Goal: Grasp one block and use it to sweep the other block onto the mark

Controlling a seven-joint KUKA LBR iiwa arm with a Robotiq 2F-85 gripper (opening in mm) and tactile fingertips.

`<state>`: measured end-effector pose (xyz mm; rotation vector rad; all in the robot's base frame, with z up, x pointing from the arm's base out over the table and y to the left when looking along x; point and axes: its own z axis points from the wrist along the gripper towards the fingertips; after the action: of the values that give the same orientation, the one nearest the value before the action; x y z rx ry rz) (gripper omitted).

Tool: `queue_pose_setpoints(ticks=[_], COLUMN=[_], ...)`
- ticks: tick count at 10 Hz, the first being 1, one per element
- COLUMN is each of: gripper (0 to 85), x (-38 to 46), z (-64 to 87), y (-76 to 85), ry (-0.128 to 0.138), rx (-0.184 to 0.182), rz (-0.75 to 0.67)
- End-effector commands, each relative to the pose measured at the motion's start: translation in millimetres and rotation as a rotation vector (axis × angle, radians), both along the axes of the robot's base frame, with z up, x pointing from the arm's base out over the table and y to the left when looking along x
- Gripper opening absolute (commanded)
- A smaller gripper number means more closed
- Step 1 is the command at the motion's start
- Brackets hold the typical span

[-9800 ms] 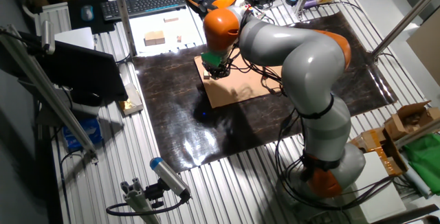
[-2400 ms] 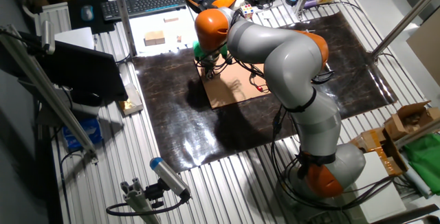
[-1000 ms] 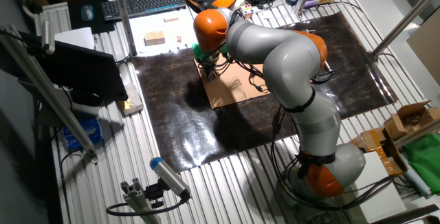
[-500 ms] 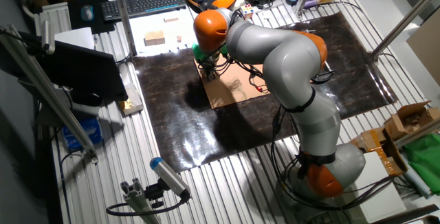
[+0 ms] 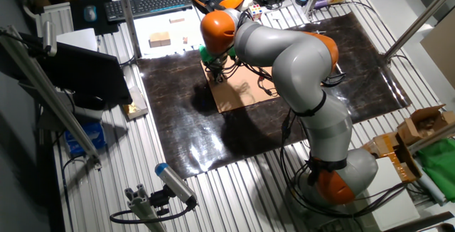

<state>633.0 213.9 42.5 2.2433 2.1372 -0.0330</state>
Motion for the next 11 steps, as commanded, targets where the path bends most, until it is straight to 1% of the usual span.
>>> queue_pose_setpoints(ticks=[1, 11], gripper=[0.7, 0.7], x=[0.0, -0.9], z=[-0.4, -4.1], y=[-0.3, -3.7], ry=[0.0, 0.0], rx=[0.0, -0.006], rz=[0.0, 0.009])
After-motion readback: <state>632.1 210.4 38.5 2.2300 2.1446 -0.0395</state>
